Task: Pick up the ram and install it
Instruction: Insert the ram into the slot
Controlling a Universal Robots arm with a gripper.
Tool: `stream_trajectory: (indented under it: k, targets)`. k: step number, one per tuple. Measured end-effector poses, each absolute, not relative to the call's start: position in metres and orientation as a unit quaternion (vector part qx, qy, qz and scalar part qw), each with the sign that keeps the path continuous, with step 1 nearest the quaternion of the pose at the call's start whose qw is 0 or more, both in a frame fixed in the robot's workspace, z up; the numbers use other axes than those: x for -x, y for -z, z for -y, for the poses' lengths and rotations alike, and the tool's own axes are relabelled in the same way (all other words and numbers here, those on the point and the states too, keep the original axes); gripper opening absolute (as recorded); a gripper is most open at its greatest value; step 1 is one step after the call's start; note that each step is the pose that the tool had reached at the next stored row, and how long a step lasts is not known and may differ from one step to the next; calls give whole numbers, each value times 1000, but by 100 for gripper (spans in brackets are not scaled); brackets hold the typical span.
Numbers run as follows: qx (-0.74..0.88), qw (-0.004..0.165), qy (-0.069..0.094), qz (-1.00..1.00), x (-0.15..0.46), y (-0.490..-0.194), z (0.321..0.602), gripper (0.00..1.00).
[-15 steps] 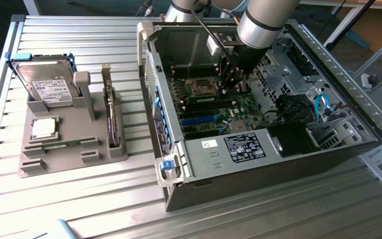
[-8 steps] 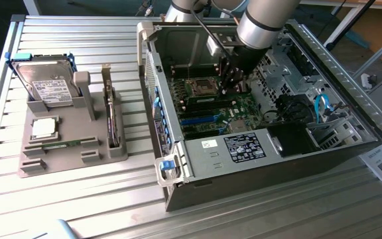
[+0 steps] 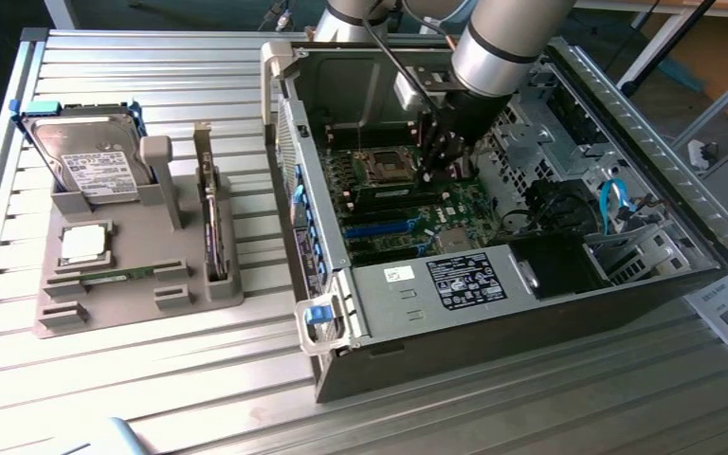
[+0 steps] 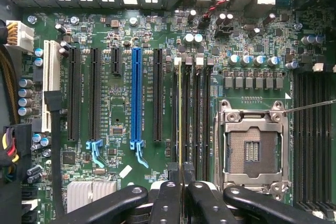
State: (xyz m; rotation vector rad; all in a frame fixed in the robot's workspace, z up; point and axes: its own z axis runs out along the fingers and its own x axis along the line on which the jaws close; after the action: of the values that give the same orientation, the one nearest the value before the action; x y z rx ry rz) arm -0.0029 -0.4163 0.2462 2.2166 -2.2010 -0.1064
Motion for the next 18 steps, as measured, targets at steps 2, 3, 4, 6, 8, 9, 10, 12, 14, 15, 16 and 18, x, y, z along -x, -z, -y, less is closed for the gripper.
stream_trajectory:
  k: [2,3,4,6,8,9,10,12,14,15,16,18]
  targets:
    - [-709,8,34,704,3,-246,416,12]
    - [-709,8,34,704,2,-246,416,12]
    - [-709,8,34,704,1,-246,416,12]
    - [-709,8,34,704,1,-246,416,12]
    - [-709,8,34,704,1,-246,416,12]
    - [-709,8,34,704,1,-245,416,12]
    - [-709,8,34,704,1,-245,416,12]
    - [-709,8,34,704,1,-244,416,12]
    - [-709,8,34,704,1,-243,416,12]
    - [-709,8,34,704,1,-242,416,12]
    - [-709,8,34,704,1,-242,416,12]
    - [-709,8,34,704,1,-242,416,12]
